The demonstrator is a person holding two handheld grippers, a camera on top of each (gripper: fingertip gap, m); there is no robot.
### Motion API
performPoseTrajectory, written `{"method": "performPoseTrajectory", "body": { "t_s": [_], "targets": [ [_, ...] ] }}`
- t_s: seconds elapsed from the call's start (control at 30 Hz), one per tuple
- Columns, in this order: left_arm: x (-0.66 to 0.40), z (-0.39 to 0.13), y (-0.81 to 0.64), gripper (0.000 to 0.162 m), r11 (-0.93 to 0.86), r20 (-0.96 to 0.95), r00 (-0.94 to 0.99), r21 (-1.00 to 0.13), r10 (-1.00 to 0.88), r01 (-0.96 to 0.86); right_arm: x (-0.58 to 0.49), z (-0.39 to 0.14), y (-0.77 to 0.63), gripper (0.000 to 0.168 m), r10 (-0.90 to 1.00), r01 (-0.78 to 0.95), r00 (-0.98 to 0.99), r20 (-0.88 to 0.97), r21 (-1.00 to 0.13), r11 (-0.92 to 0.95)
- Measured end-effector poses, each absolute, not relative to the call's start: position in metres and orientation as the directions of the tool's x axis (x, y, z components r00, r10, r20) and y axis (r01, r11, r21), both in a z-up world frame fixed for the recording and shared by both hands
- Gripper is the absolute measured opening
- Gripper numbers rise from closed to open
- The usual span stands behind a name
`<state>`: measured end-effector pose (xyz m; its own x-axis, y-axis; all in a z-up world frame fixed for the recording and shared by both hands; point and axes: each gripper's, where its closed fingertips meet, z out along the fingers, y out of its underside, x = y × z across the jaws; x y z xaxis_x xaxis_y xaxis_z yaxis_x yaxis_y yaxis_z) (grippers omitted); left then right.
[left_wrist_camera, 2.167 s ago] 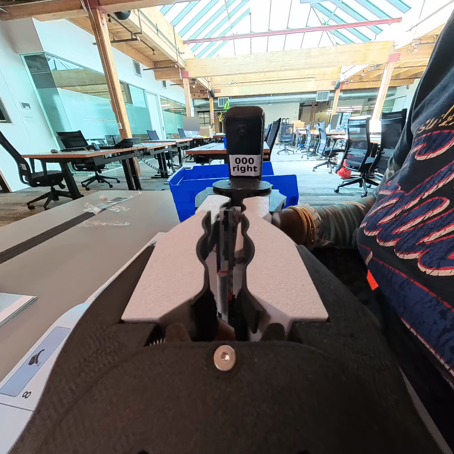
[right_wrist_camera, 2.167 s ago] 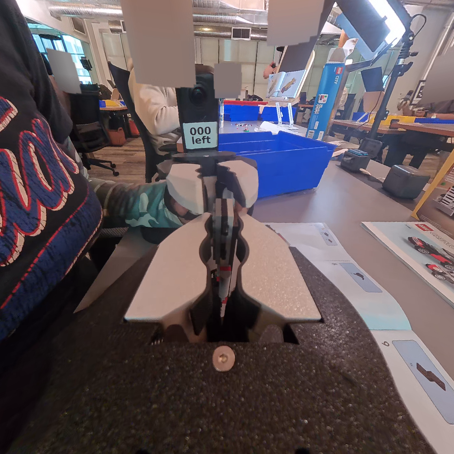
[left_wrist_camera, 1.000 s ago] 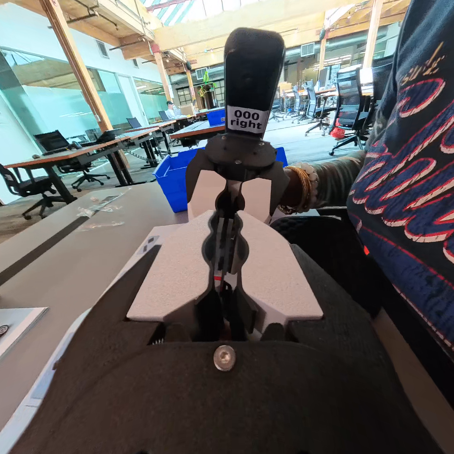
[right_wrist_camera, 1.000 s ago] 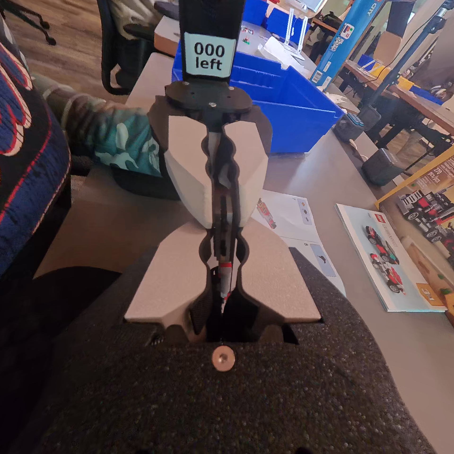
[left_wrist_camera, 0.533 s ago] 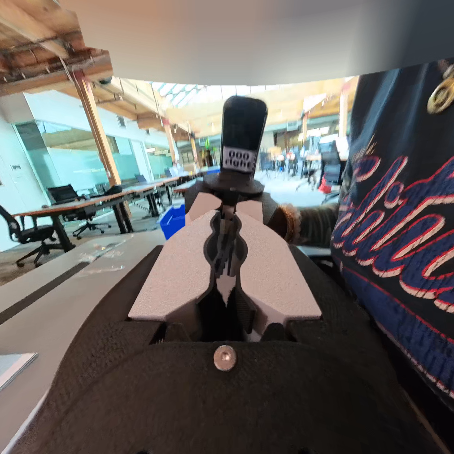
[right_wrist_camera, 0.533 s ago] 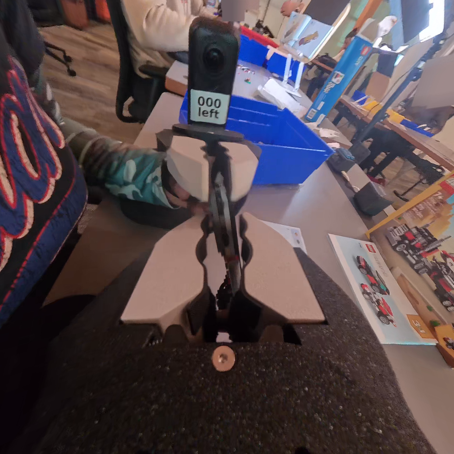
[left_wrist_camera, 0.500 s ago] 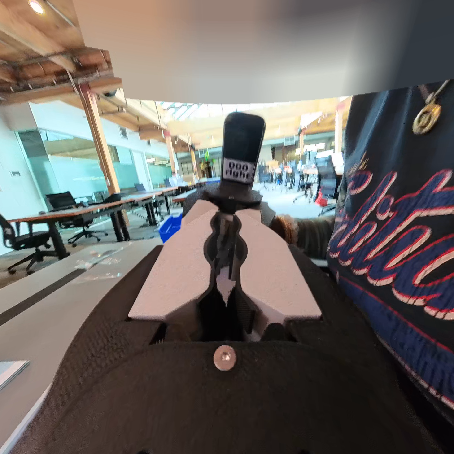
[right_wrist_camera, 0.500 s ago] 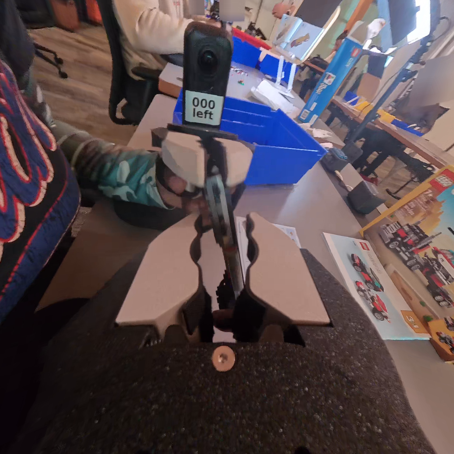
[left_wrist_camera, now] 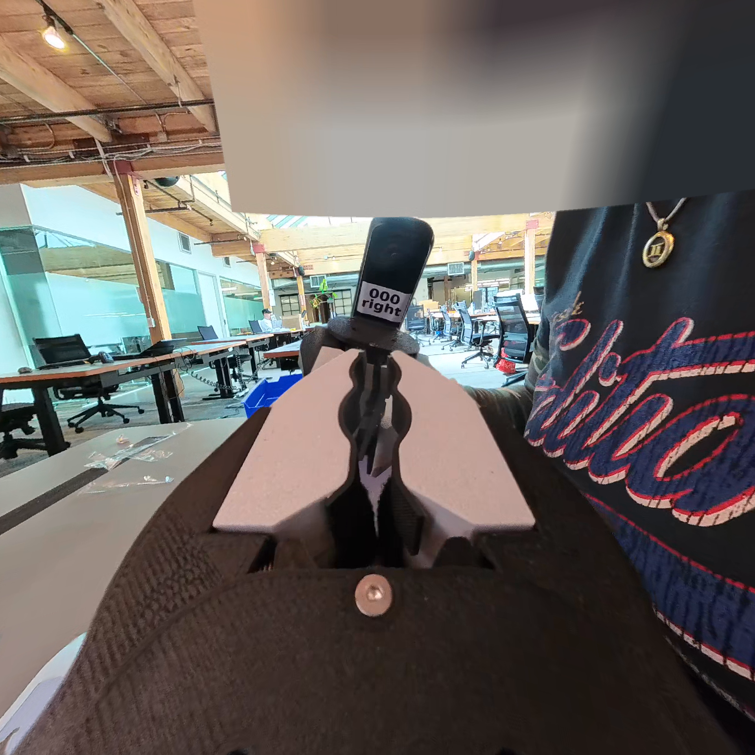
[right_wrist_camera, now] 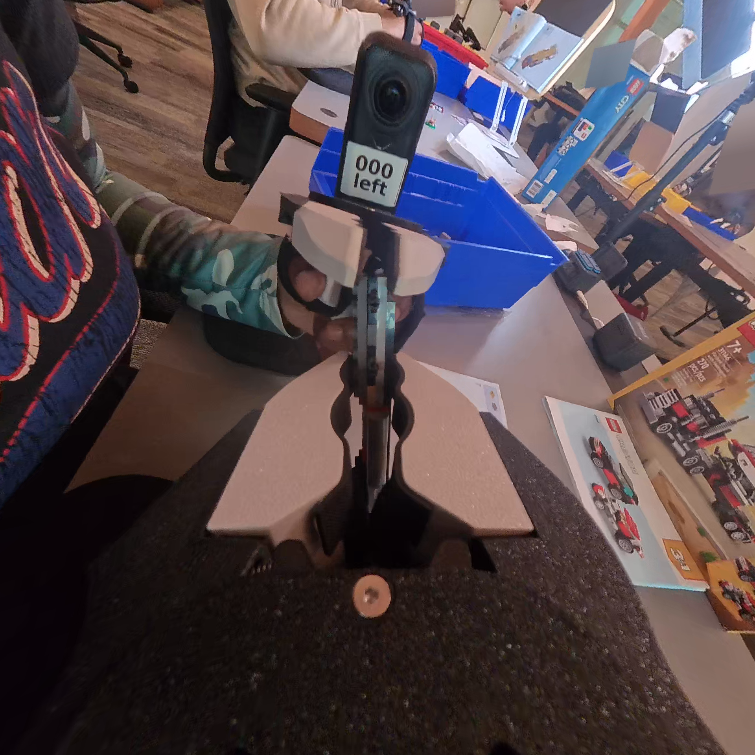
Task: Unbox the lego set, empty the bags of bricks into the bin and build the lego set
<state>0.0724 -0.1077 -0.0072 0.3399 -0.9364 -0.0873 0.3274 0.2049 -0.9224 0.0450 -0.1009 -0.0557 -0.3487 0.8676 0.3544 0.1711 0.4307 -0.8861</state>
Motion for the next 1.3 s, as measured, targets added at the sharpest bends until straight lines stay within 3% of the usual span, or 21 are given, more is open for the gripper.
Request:
{"method": "performPoseTrajectory", "body": {
  "t_s": [0.1,0.17,0.23,0.33,0.47,0.67,0.7,0.73,0.77,0.8,0.93,1.1,1.3],
  "targets": [
    [0.074,-0.016,-0.1,0.012,0.221,-0.126,0.4,-0.954,-0.908,0.201,0.048,-0.064,-0.094,0.015,0.869,0.228,-0.348,0.351,-0.868,0.442],
    [0.074,-0.025,-0.095,0.026,0.24,-0.193,0.441,-0.969,-0.876,0.053,0.05,-0.069,-0.093,0.015,0.866,0.263,-0.355,0.352,-0.851,0.454],
    [0.076,-0.037,-0.09,0.028,0.238,-0.259,0.444,-0.966,-0.857,-0.104,0.051,-0.072,-0.093,0.015,0.865,0.288,-0.355,0.354,-0.839,0.461],
    [0.079,-0.044,-0.089,0.016,0.252,-0.328,0.415,-0.941,-0.848,-0.227,0.052,-0.072,-0.089,0.015,0.867,0.3,-0.338,0.365,-0.831,0.467],
    [0.083,-0.042,-0.09,0.015,0.277,-0.363,0.41,-0.926,-0.837,-0.255,0.055,-0.07,-0.09,0.015,0.869,0.288,-0.335,0.366,-0.838,0.464],
    [0.081,-0.033,-0.087,0.015,0.228,-0.223,0.478,-0.973,-0.85,-0.048,0.056,-0.061,-0.089,0.017,0.89,0.229,-0.313,0.332,-0.883,0.41],
    [0.077,-0.026,-0.082,0.015,0.198,-0.146,0.521,-0.979,-0.841,0.045,0.055,-0.054,-0.082,0.024,0.904,0.211,-0.271,0.33,-0.896,0.39],
    [0.069,-0.019,-0.074,0.015,0.162,-0.041,0.567,-0.973,-0.823,0.164,0.055,-0.044,-0.077,0.048,0.911,0.173,-0.222,0.346,-0.906,0.386],
    [0.06,-0.014,-0.067,0.015,0.117,0.085,0.589,-0.947,-0.804,0.298,0.057,-0.031,-0.071,0.06,0.917,0.128,-0.16,0.366,-0.913,0.387],
    [0.05,-0.011,-0.06,0.015,0.066,0.224,0.585,-0.899,-0.779,0.432,0.06,-0.021,-0.065,0.06,0.914,0.098,-0.093,0.395,-0.91,0.403],
    [0.019,-0.021,-0.037,0.015,-0.054,0.617,0.481,-0.647,-0.623,0.761,0.072,-0.016,-0.053,0.05,0.824,0.144,0.071,0.562,-0.823,0.549],
    [0.021,-0.037,-0.027,0.015,-0.123,0.779,0.395,-0.509,-0.487,0.852,0.07,-0.047,-0.035,0.047,0.736,0.37,0.15,0.66,-0.728,0.577],
    [0.036,-0.041,-0.025,0.015,-0.103,0.701,0.547,-0.653,-0.457,0.751,0.068,-0.068,-0.016,0.05,0.663,0.569,0.135,0.736,-0.605,0.556]
  ]
}}
